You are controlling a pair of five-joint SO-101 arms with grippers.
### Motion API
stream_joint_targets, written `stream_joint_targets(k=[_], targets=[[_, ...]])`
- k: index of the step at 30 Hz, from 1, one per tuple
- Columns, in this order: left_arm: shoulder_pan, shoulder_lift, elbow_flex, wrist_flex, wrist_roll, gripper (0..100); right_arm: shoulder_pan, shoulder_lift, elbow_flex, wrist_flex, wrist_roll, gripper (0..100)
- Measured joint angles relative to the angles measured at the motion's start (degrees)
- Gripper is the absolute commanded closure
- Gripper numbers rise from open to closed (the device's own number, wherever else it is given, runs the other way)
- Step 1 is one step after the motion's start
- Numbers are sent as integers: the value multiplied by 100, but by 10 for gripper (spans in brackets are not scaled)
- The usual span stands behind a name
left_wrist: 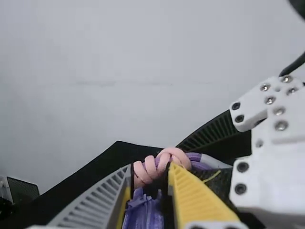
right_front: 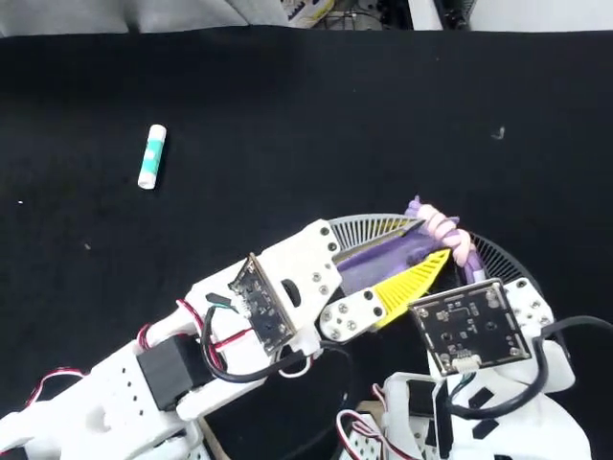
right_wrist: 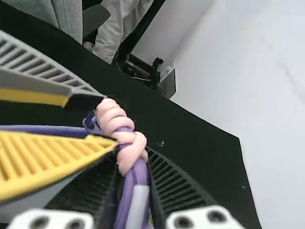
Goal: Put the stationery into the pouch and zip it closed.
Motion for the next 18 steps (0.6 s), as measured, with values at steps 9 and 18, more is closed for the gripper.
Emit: stream_joint_targets(k=[9,18], targets=[[-484,-62,-519,378,0,870,0,0,0,18,62,988],[-3736,-299,-3174,2462,1073,866,0,0,0,18,62,988]])
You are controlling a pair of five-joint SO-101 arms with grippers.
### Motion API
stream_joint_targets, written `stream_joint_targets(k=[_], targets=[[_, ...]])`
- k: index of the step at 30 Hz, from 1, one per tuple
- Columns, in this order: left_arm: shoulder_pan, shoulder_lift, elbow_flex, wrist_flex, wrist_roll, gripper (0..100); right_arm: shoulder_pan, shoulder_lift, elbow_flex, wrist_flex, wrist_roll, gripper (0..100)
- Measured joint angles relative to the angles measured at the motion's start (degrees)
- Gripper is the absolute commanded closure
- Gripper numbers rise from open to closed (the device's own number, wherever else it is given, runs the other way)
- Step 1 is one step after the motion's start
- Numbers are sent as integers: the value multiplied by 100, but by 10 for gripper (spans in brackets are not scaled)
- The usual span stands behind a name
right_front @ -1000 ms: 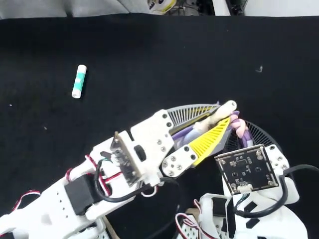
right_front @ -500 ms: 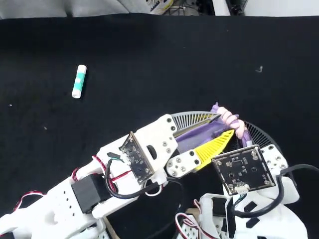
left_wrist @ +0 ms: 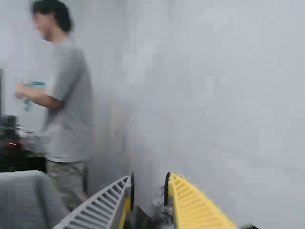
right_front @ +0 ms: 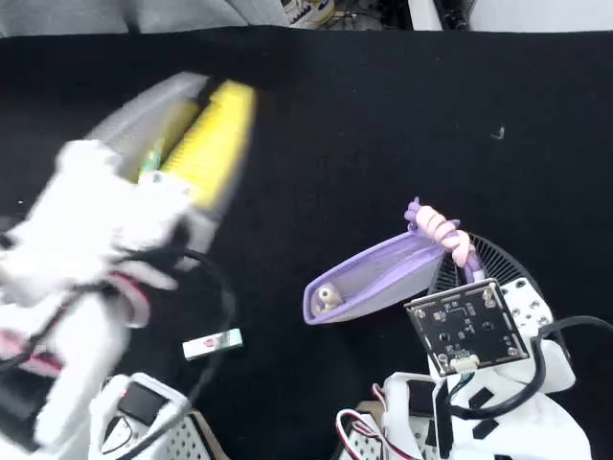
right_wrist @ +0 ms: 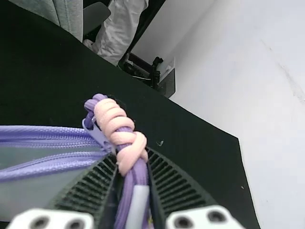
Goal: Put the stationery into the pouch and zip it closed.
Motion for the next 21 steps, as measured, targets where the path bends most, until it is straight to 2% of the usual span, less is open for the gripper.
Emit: stream_joint_targets(k=[4,8,12,21], targets=[[-1530,642,-299,475,26,866,0,0,0,0,0,988],[-2356,1960,-299,738,62,866,0,0,0,0,0,988],[-2681,3376,-299,756,62,852,0,0,0,0,0,988],[-2910,6101,-589,264,-62,825,0,0,0,0,0,988]])
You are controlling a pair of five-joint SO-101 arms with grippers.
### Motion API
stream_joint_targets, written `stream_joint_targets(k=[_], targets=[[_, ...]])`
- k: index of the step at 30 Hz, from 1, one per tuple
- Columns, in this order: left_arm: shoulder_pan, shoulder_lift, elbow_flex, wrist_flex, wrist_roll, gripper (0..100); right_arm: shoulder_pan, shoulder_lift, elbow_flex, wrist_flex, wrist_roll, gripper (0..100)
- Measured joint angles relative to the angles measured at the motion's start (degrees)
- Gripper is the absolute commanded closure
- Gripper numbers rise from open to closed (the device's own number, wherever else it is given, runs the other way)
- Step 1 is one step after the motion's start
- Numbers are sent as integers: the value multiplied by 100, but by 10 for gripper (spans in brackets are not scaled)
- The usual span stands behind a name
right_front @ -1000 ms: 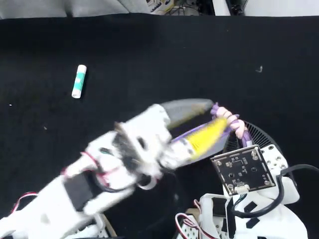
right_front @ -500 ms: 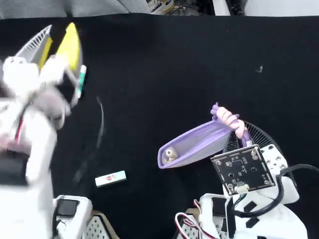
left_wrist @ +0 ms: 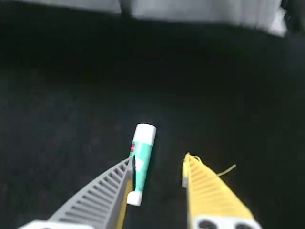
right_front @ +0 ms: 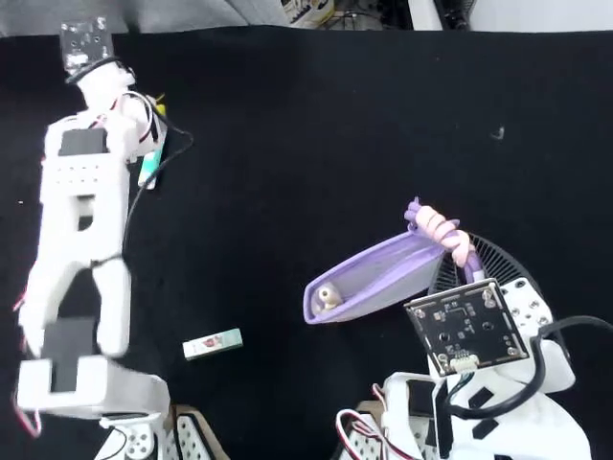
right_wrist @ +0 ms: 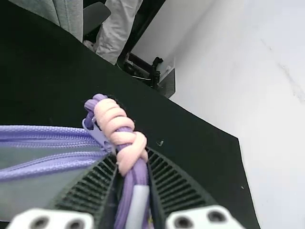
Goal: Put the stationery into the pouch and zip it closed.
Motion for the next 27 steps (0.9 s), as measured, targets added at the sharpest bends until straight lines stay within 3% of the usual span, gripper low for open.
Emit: stream_joint_targets(k=[6,22,27], targets=[[-211,1855,-1231,88,-273,826,0,0,0,0,0,988],[-281,6215,-6426,2321,-1204,843,0,0,0,0,0,988],[-281,7138,-7877,2760,-1204,958,0,0,0,0,0,988]])
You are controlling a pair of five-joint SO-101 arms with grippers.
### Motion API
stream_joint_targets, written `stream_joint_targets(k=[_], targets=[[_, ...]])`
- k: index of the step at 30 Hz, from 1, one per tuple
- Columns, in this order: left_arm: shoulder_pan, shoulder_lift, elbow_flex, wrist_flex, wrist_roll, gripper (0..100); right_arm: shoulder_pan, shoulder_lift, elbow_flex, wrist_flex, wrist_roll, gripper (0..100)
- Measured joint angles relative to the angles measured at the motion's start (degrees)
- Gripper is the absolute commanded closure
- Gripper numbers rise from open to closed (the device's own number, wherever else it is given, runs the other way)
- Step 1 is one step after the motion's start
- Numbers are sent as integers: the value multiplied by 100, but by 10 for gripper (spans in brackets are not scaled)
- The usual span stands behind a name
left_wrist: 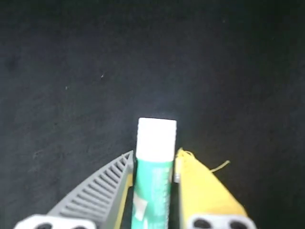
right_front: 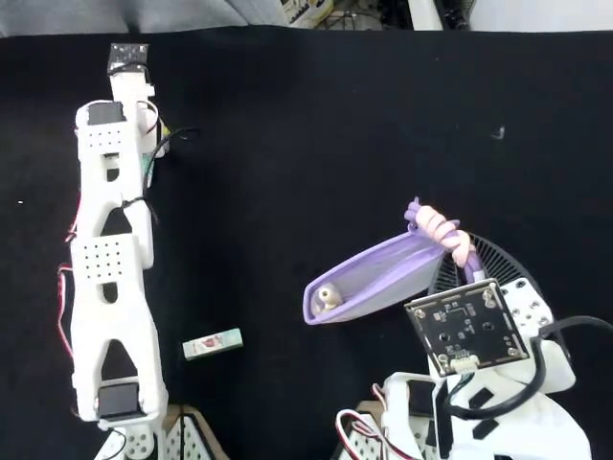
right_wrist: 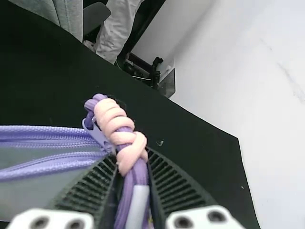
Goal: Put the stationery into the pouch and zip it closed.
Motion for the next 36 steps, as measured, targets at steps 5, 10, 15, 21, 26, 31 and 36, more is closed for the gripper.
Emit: stream_joint_targets(k=[5,10,15,21,26,31,36], targets=[[18,607,-1266,545,-123,970,0,0,0,0,0,988],[0,659,-1802,1125,-255,971,0,0,0,0,0,988],[334,-202,-1811,1890,-255,971,0,0,0,0,0,988],[1187,-1741,-1811,2629,-246,972,0,0,0,18,0,988],[1741,-2989,-1811,2664,202,972,0,0,0,70,0,988],[2435,-4387,-1521,2664,633,972,0,0,0,79,0,988],[3578,-6163,-229,2664,835,972,0,0,0,79,0,988]])
